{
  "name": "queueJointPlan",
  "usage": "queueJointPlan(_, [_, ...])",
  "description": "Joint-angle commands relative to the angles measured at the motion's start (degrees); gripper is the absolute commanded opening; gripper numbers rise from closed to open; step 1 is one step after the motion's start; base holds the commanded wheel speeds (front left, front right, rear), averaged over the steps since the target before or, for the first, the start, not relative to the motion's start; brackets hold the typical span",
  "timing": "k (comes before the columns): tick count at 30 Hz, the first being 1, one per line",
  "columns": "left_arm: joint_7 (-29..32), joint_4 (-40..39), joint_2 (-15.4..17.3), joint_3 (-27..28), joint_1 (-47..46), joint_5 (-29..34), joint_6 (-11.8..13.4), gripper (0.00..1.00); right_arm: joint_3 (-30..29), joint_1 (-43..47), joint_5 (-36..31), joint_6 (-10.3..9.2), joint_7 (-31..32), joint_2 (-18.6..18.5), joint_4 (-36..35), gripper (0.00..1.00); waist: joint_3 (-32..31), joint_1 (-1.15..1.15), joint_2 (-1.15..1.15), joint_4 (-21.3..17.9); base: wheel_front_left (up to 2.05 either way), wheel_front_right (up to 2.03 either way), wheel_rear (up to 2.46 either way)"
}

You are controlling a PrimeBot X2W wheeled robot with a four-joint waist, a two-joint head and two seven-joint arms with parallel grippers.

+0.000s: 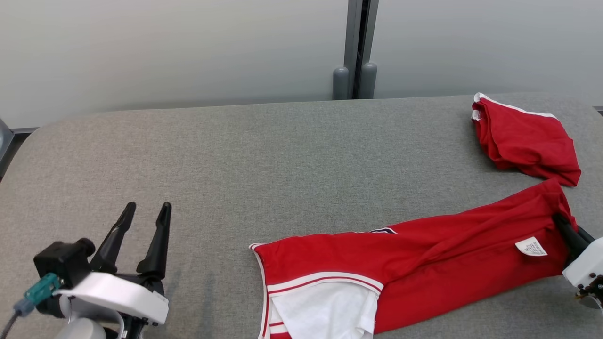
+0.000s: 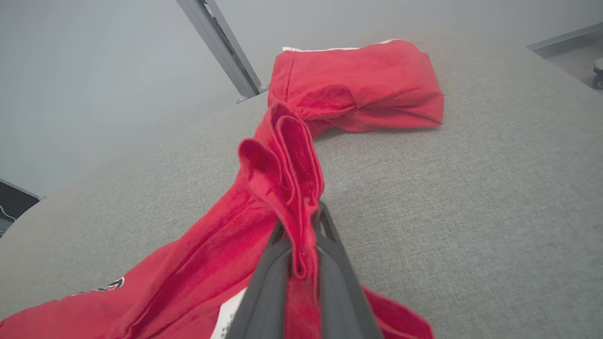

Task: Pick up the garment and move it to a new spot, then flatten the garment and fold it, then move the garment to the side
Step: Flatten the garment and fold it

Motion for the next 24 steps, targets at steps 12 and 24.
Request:
queueJointPlan(12, [-0.1,2.6,-15.6,19.5,12.0,22.6,-3.7,1.0,-2.1,1.6,-0.6,0.0,1.0,-2.1,-3.2,0.0,-0.5,0.0,0.0,0.5,0.0,0.0,0.0])
queueJointPlan(24, [-0.1,4.9,-24.6,29.0,13.6,30.9,-12.1,1.0,-2.9,3.2,-4.1,0.01,5.6,-3.2,-19.3,0.0,-0.7,0.0,0.0,3.0,0.0,0.0,0.0])
